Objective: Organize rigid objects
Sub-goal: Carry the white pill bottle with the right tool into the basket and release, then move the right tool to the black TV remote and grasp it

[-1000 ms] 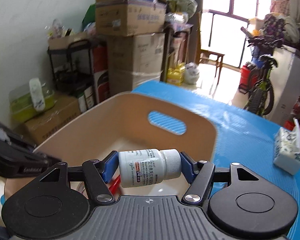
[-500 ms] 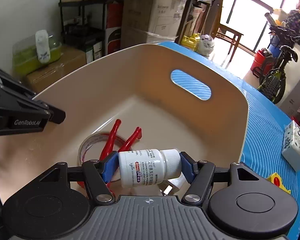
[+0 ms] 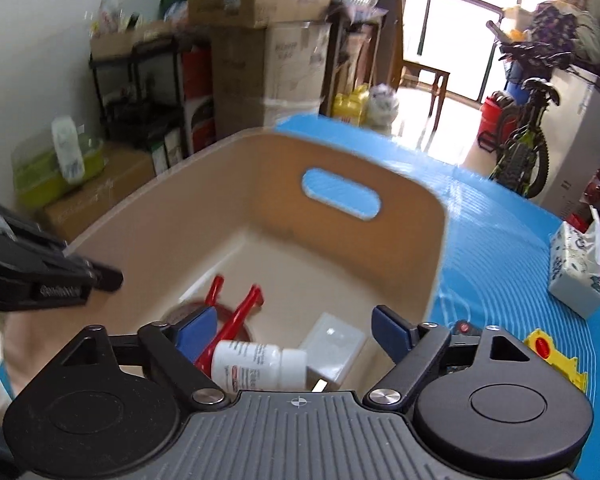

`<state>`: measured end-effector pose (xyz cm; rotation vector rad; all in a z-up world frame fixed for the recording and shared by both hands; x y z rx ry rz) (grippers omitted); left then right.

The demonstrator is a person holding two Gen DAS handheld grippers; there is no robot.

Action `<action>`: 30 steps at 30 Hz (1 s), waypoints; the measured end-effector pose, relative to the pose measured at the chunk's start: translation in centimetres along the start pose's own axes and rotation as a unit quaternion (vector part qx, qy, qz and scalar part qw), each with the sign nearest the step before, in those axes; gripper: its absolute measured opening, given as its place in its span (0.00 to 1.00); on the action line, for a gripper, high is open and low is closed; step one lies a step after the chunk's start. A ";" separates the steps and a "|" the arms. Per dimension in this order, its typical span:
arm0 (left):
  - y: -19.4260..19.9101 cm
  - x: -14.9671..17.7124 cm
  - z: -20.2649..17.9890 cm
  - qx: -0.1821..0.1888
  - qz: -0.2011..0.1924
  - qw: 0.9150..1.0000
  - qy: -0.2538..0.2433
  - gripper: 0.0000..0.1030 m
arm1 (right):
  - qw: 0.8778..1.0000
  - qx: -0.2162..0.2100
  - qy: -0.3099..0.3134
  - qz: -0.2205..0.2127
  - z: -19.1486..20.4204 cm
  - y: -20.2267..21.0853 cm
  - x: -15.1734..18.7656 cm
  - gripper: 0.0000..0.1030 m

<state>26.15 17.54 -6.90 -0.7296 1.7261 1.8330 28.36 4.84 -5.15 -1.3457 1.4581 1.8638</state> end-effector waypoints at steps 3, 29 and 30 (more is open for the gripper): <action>0.0 0.0 0.0 0.000 0.000 1.000 0.000 0.07 | 1.000 0.016 -0.013 -0.021 -1.4 1.4 -0.8 0.87; 0.0 0.0 0.0 -0.001 -0.001 1.000 -0.003 0.07 | 0.979 0.170 -0.108 -0.032 -12.6 0.7 7.3 0.86; 0.0 0.0 0.0 -0.001 -0.001 1.000 -0.003 0.07 | 0.977 0.176 -0.118 -0.031 -12.8 0.3 7.8 0.86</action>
Point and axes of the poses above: each gripper's, at about its wrist camera, not at the fingertips, and y roughly against the way its jaws point, z to its left, x to its underside, the point moved 5 cm from there along -y, roughly the way its jaws point, and after that the axes turned 13 degrees about -z, right-handed, at the moved point
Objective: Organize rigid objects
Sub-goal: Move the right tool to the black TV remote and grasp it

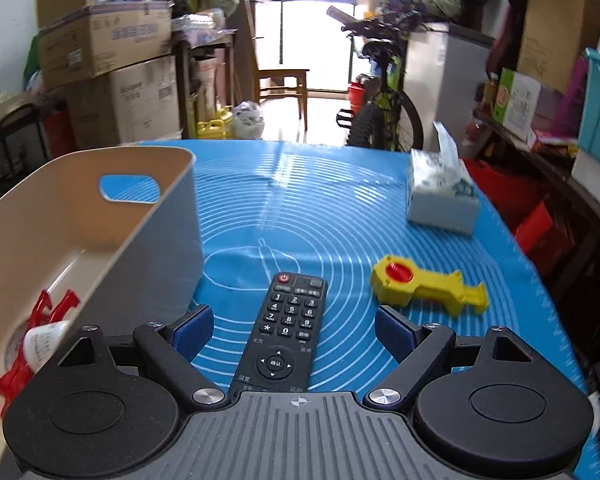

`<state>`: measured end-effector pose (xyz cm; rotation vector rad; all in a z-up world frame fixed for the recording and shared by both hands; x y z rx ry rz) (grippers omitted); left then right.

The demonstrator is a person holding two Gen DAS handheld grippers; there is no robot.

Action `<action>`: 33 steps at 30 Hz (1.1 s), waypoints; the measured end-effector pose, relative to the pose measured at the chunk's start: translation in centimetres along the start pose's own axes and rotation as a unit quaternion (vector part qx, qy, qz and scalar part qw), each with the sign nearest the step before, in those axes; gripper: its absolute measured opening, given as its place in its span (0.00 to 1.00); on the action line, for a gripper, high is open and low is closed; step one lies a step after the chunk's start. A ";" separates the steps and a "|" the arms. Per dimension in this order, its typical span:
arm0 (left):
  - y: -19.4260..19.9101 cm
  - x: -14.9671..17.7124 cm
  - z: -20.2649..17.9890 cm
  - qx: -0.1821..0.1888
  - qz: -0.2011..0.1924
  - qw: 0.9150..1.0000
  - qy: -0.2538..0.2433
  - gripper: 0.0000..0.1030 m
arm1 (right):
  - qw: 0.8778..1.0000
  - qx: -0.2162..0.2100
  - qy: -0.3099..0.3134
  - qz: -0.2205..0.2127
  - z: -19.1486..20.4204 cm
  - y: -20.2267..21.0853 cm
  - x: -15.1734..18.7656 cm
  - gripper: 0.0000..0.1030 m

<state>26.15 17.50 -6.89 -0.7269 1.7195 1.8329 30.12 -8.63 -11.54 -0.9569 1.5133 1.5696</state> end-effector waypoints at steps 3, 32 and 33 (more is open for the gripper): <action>0.0 0.0 0.0 0.001 0.000 1.000 0.001 0.07 | 1.000 0.015 -0.020 0.007 -0.1 -1.2 0.9 0.86; 0.0 0.0 0.1 0.002 0.000 1.000 0.002 0.07 | 0.999 0.047 -0.015 0.001 1.6 -3.6 4.7 0.80; 0.0 0.0 0.1 0.002 0.000 1.000 0.002 0.07 | 0.999 0.046 -0.015 -0.003 1.7 -3.5 4.8 0.76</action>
Point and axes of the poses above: each gripper's, at about its wrist camera, not at the fingertips, and y roughly against the way its jaws point, z to its left, x to its underside, the point moved 5 cm from there along -y, roughly the way its jaws point, and after that the axes turned 13 degrees about -z, right-handed, at the moved point
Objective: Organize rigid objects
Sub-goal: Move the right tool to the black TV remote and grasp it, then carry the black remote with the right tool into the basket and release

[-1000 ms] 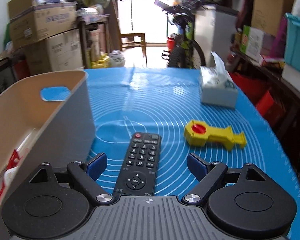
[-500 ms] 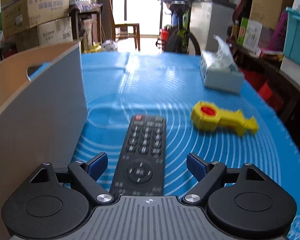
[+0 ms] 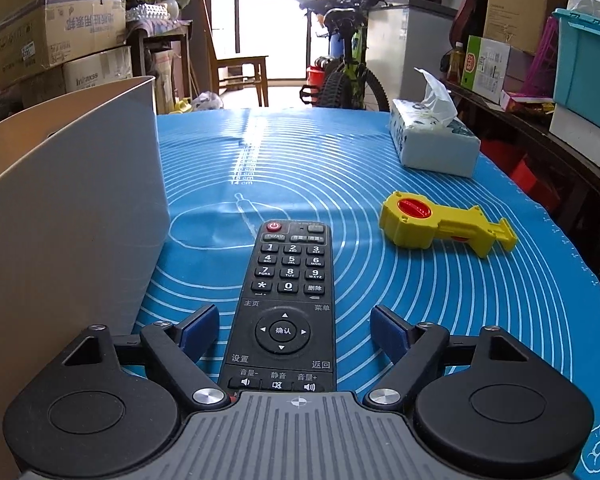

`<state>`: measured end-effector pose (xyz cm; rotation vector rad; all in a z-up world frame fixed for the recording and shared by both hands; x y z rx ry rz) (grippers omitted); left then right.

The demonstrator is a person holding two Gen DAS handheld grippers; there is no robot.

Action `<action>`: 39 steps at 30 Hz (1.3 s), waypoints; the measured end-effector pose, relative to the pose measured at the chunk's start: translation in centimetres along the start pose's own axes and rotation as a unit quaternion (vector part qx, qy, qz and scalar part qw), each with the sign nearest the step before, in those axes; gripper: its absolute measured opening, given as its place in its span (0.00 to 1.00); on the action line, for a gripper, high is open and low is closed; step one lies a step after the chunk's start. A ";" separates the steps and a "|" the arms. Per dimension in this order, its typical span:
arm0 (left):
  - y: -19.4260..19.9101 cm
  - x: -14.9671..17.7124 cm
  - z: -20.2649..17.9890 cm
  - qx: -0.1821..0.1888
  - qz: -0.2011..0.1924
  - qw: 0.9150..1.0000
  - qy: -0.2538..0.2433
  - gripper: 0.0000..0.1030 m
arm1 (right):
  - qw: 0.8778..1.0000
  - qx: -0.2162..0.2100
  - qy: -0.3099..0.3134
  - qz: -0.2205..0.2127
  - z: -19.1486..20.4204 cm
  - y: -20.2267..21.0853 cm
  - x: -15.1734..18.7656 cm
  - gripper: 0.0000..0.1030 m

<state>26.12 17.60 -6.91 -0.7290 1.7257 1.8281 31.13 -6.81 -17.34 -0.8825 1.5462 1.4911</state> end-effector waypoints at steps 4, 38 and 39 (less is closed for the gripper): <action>0.0 0.0 0.0 0.000 0.000 1.000 0.000 0.07 | 1.000 -0.010 0.014 -0.013 0.9 0.3 -0.1 0.59; 0.0 0.0 0.0 0.000 0.000 1.000 0.000 0.07 | 0.990 -0.088 -0.018 -0.108 1.1 8.2 -8.4 0.53; 0.0 0.0 0.0 0.000 0.000 1.000 0.000 0.07 | 0.989 -0.096 -0.014 -0.111 1.5 8.5 -8.9 0.53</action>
Point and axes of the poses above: each gripper's, at about its wrist camera, not at the fingertips, and y roughly against the way its jaws point, z to its left, x to its underside, the point moved 5 cm from there along -y, roughly the way its jaws point, and after that the axes turned 13 degrees about -z, right-handed, at the moved point
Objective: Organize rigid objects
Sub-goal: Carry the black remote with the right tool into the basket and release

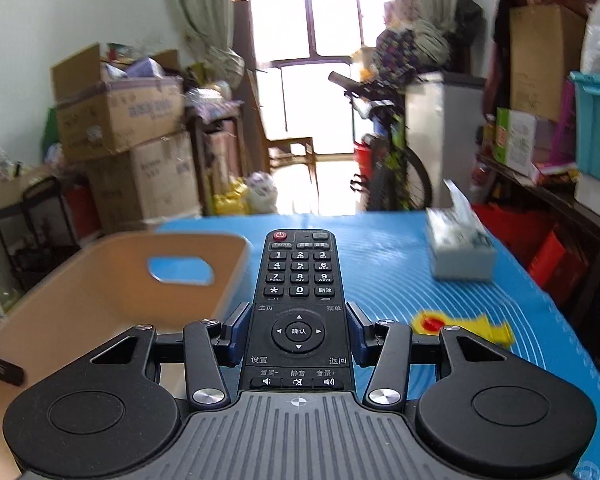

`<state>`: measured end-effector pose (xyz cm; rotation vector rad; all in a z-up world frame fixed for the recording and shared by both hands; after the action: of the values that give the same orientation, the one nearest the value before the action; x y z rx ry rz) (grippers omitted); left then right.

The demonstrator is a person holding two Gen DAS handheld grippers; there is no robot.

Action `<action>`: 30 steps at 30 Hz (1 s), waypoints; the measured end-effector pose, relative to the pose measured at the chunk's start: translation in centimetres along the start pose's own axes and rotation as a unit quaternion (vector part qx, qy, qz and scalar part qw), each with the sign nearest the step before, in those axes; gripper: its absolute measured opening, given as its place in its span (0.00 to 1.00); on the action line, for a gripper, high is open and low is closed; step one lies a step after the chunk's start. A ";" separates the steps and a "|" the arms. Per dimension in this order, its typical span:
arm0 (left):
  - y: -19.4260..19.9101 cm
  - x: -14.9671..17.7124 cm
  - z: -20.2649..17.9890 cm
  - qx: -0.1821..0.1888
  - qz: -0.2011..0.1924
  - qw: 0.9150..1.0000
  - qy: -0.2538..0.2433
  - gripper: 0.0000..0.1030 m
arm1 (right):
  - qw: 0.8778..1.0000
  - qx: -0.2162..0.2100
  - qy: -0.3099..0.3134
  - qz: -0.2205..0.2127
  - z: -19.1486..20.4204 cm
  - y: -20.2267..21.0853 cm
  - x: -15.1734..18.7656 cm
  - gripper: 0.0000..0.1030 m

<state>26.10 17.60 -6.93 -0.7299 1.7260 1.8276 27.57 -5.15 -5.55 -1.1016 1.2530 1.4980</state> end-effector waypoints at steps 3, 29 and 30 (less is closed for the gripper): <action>0.0 0.0 0.0 0.000 0.000 1.000 0.001 0.07 | 1.000 -0.029 0.008 -0.005 1.6 0.1 -1.4 0.53; -0.1 0.0 -0.3 0.003 -0.001 1.000 0.002 0.06 | 0.973 -0.128 0.065 0.183 12.1 -3.5 2.8 0.53; -0.1 0.0 -0.4 0.003 -0.002 1.000 0.002 0.06 | 0.970 -0.128 0.064 0.196 12.2 -3.8 3.0 0.53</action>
<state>26.18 17.24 -7.03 -0.7327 1.7313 1.8185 29.38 7.59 -8.04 -1.1782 1.4577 1.9555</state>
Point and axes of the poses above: each gripper's, at about its wrist camera, not at the fingertips, and y roughly against the way its jaws point, z to its left, x to its underside, the point moved 5 cm from there along -y, roughly the way its jaws point, and after that the axes turned 13 degrees about -z, right-handed, at the moved point
